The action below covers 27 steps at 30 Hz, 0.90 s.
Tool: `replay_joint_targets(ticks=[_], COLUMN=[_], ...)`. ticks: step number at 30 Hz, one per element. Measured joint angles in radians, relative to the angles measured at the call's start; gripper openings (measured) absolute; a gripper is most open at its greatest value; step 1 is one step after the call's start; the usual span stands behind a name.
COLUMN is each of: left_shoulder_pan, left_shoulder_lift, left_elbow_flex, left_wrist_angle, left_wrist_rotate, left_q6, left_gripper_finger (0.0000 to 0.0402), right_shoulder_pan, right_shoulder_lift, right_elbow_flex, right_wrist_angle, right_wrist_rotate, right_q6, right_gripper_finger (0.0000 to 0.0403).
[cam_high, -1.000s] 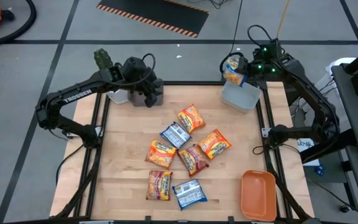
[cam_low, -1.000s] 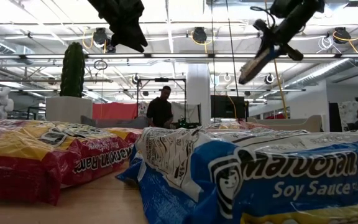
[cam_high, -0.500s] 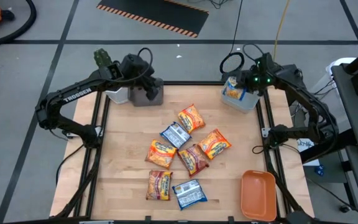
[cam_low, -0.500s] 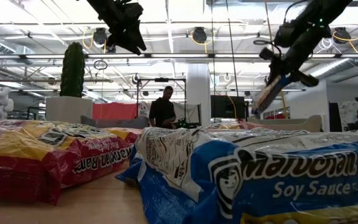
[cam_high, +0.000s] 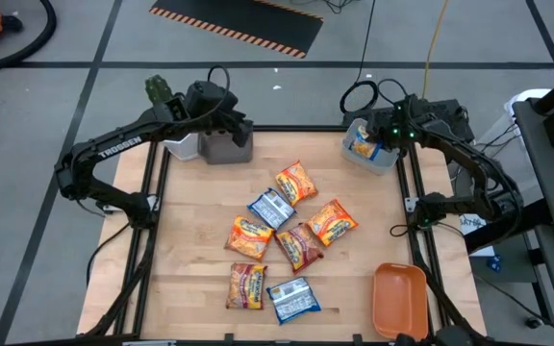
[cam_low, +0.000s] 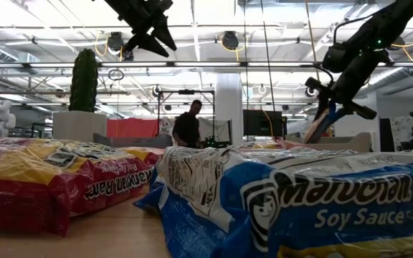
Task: Sort Maruchan noodles
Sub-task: Put the left blue noodle pack into the gray bin
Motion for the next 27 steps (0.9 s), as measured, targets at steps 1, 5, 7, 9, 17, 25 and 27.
replay_joint_targets(ticks=[1, 5, 7, 9, 17, 25, 27], left_shoulder_pan=[-0.003, -0.007, -0.007, -0.007, -0.007, -0.007, -0.007], left_shoulder_lift=[0.0, 0.0, 0.0, 0.0, 0.0, 0.001, 0.001], left_elbow_flex=[0.0, 0.0, 0.0, 0.0, 0.0, 0.0, 0.0], left_wrist_angle=[0.007, 0.01, 0.009, 0.009, 0.003, 0.003, 0.003], left_wrist_rotate=[0.0, -0.001, -0.001, -0.002, -0.002, 0.055, 0.087], left_q6=[-0.004, -0.019, -0.02, -0.02, 0.013, 0.015, 0.008], left_gripper_finger=[0.0177, 0.0177, 0.0177, 0.0177, 0.0177, 0.0177, 0.0177], right_shoulder_pan=[0.0, 0.0, 0.0, 0.001, 0.002, 0.002, 0.002], right_shoulder_lift=[0.0, 0.0, 0.0, 0.0, 0.0, -0.035, -0.054], right_elbow_flex=[-0.007, -0.038, -0.053, -0.065, -0.07, -0.07, -0.07], right_wrist_angle=[-0.001, 0.013, 0.024, 0.022, 0.051, 0.06, 0.054], right_wrist_rotate=[0.005, 0.006, 0.008, 0.026, 0.061, 0.056, 0.059], right_q6=[0.003, 0.023, 0.027, 0.037, 0.037, 0.038, 0.034], right_gripper_finger=[0.011, 0.0117, 0.0129, 0.0143, 0.0196, 0.024, 0.0247])
